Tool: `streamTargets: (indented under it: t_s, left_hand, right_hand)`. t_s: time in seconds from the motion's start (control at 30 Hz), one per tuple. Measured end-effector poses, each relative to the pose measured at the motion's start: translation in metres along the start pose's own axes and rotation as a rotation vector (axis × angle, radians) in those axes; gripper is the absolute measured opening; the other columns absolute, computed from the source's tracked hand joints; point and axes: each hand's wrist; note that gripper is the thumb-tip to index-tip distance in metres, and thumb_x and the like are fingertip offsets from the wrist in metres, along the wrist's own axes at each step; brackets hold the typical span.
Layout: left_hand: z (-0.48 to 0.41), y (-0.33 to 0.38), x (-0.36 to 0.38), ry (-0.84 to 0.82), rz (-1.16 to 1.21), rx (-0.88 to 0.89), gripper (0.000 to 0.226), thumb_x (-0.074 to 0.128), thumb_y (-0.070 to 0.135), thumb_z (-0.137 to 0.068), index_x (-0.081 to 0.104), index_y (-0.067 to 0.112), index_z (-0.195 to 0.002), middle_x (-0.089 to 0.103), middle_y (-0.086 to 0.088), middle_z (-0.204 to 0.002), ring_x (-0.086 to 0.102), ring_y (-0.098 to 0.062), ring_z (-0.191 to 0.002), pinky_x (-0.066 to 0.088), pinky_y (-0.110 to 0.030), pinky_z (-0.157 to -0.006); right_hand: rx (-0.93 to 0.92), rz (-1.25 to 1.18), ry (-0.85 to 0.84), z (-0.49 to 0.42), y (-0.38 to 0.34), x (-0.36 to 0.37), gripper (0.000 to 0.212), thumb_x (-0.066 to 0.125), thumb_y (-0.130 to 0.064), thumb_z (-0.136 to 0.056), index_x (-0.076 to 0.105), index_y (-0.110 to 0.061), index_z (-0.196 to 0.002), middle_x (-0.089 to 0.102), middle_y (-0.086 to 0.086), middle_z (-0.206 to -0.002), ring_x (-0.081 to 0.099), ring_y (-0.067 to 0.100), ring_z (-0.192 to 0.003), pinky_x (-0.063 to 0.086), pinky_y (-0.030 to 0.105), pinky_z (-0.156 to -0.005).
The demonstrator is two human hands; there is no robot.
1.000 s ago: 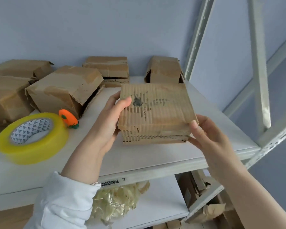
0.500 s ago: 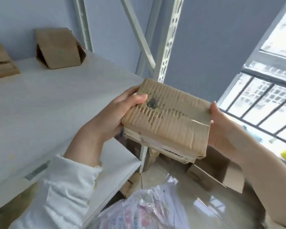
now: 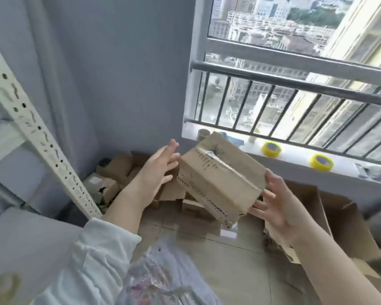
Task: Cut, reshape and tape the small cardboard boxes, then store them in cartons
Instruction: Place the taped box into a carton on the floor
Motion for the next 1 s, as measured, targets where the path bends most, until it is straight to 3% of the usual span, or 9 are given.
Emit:
streamTargets:
  t_s: [0.13, 0.3, 0.4, 0.5, 0.57, 0.63, 0.7, 0.83, 1.0]
  left_hand:
    - [-0.04, -0.05, 0.063, 0.028, 0.025, -0.131, 0.057, 0.038, 0.053, -0.091, 0.031, 0.027, -0.142, 0.038, 0.0, -0.144, 0.038, -0.018, -0.131, 0.031, -0.039, -0.107]
    - [-0.066, -0.108, 0.12, -0.134, 0.022, -0.296, 0.067, 0.046, 0.055, -0.087, 0.024, 0.027, -0.144, 0.043, 0.012, -0.129, 0.041, -0.008, -0.119, 0.034, -0.039, -0.107]
    - [-0.1, -0.141, 0.138, -0.194, 0.048, -0.344, 0.093, 0.06, 0.066, -0.069, 0.019, 0.033, -0.147, 0.044, 0.014, -0.137, 0.046, -0.005, -0.121, 0.041, -0.034, -0.102]
    - [-0.14, -0.165, 0.143, -0.17, 0.1, -0.351, 0.074, 0.057, 0.041, -0.088, 0.016, 0.028, -0.148, 0.044, 0.01, -0.14, 0.049, -0.004, -0.119, 0.046, -0.02, -0.093]
    - [-0.173, -0.178, 0.139, -0.155, 0.112, -0.38, 0.07, 0.054, 0.036, -0.091, 0.016, 0.026, -0.149, 0.043, 0.007, -0.141, 0.049, -0.008, -0.12, 0.046, -0.026, -0.097]
    - [-0.214, -0.19, 0.134, -0.162, 0.041, -0.399, 0.076, 0.057, 0.049, -0.084, 0.018, 0.032, -0.147, 0.04, 0.009, -0.144, 0.047, -0.01, -0.123, 0.041, -0.037, -0.105]
    - [-0.251, -0.201, 0.127, -0.161, -0.029, -0.44, 0.084, 0.058, 0.06, -0.077, 0.016, 0.036, -0.146, 0.034, 0.015, -0.144, 0.042, -0.006, -0.123, 0.037, -0.037, -0.107]
    - [-0.326, -0.24, 0.114, -0.146, -0.111, -0.5, 0.081, 0.059, 0.051, -0.082, 0.014, 0.031, -0.146, 0.027, 0.009, -0.149, 0.036, -0.004, -0.117, 0.035, -0.032, -0.103]
    - [-0.422, -0.309, 0.107, -0.112, -0.198, -0.546, 0.072, 0.062, 0.045, -0.083, 0.022, 0.026, -0.14, 0.032, 0.004, -0.149, 0.041, -0.011, -0.125, 0.04, -0.033, -0.101]
  right_hand:
    - [0.045, -0.158, 0.2, -0.035, 0.013, -0.053, 0.035, 0.053, -0.037, -0.09, 0.056, -0.018, -0.12, 0.062, 0.013, -0.116, 0.062, 0.029, -0.096, 0.051, 0.045, -0.082]
    - [0.07, -0.218, 0.324, -0.072, 0.038, -0.079, 0.035, 0.05, -0.04, -0.093, 0.058, -0.023, -0.123, 0.065, 0.006, -0.109, 0.062, 0.018, -0.085, 0.052, 0.029, -0.058]
    - [0.095, -0.207, 0.399, -0.11, 0.053, -0.084, 0.036, 0.047, -0.041, -0.094, 0.055, -0.023, -0.124, 0.061, 0.012, -0.12, 0.06, 0.02, -0.09, 0.052, 0.031, -0.061]
    - [0.153, -0.147, 0.428, -0.147, 0.065, -0.086, 0.039, 0.049, -0.042, -0.094, 0.052, -0.02, -0.125, 0.061, 0.012, -0.12, 0.062, 0.024, -0.101, 0.055, 0.033, -0.066]
    - [0.201, -0.1, 0.457, -0.176, 0.069, -0.088, 0.034, 0.05, -0.043, -0.093, 0.051, -0.021, -0.119, 0.062, 0.009, -0.116, 0.061, 0.025, -0.104, 0.054, 0.038, -0.078]
    - [0.246, 0.001, 0.468, -0.212, 0.071, -0.09, 0.031, 0.049, -0.047, -0.092, 0.05, -0.025, -0.114, 0.06, 0.003, -0.111, 0.057, 0.024, -0.105, 0.049, 0.039, -0.091]
    - [0.289, 0.079, 0.478, -0.247, 0.075, -0.09, 0.028, 0.049, -0.049, -0.091, 0.052, -0.026, -0.106, 0.059, -0.001, -0.106, 0.054, 0.02, -0.103, 0.043, 0.036, -0.096]
    - [0.355, 0.149, 0.465, -0.32, 0.089, -0.093, 0.016, 0.051, -0.044, -0.092, 0.054, -0.028, -0.091, 0.06, 0.008, -0.109, 0.056, 0.022, -0.109, 0.041, 0.035, -0.102]
    - [0.367, 0.216, 0.417, -0.429, 0.122, -0.122, 0.016, 0.05, -0.037, -0.095, 0.057, -0.029, -0.082, 0.059, -0.012, -0.086, 0.057, 0.01, -0.091, 0.043, 0.026, -0.089]
Point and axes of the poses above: each hand's wrist, its own z-axis away from the middle knuckle, its own x-axis out of the palm, y = z × x
